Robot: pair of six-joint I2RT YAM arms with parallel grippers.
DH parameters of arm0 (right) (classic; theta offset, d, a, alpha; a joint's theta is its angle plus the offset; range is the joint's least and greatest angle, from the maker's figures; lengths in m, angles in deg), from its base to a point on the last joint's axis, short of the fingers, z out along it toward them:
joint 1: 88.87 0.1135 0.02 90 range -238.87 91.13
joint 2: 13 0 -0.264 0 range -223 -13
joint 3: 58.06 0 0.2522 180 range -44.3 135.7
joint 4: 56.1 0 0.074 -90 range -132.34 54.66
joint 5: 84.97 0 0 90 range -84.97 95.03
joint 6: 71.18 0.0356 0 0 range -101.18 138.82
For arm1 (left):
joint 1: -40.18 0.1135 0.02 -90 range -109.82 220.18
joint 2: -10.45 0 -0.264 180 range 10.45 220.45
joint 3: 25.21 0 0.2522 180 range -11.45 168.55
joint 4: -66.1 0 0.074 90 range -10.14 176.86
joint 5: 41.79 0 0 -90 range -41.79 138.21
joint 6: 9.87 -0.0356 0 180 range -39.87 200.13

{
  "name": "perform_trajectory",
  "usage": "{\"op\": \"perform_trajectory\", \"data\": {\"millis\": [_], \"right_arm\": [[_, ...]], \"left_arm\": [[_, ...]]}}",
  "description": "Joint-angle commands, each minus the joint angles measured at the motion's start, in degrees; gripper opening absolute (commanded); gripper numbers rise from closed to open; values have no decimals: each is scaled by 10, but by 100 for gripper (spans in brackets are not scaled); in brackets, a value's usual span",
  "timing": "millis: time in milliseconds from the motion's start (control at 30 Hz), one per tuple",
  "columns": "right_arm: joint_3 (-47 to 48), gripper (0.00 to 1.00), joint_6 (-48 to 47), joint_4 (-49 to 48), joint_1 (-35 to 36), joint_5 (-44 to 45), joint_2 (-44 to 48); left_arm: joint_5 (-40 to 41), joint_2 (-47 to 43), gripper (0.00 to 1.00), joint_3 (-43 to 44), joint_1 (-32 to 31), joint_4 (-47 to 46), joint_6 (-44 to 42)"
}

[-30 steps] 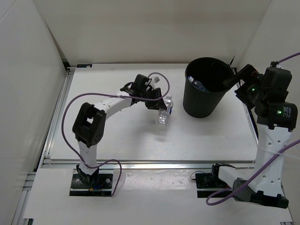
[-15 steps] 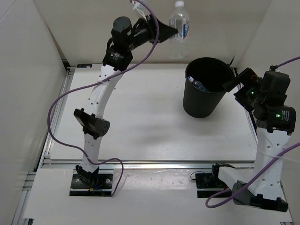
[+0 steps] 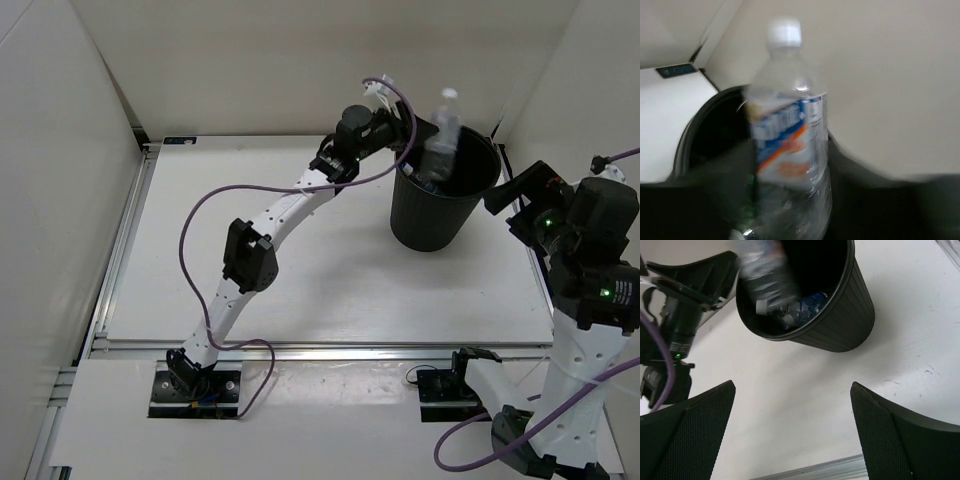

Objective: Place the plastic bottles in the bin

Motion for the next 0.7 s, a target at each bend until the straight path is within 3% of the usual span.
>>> {"op": "perform_trajectory", "data": {"millis": [0,133,267,333,400,467,500,667], "right_arm": [[3,99,-19,16,-1,19,12],[3,99,-14,16,-1,27,6],[27,99,7,59,-1,70,-38],[39,99,13,88,-1,75,-70],[39,99,13,102,-1,63,-98],[39,99,13,108,-1,57,-110],[29,99,13,108,-1,50,-110],[-18,99,25,78,-1,43,-101]], "left_arm": [[6,-71,100,-7,-11,-45,-28],[1,-171,100,-83,8,0,-73],[36,-370,100,-250,63,39,-83],[66,-446,100,-393,75,56,-102],[126,-555,100,-536,81,70,-117],[174,-624,100,-623,86,92,-144],[234,-685,100,-701,86,119,-155],[458,-828,100,-868,92,195,-173]]}}
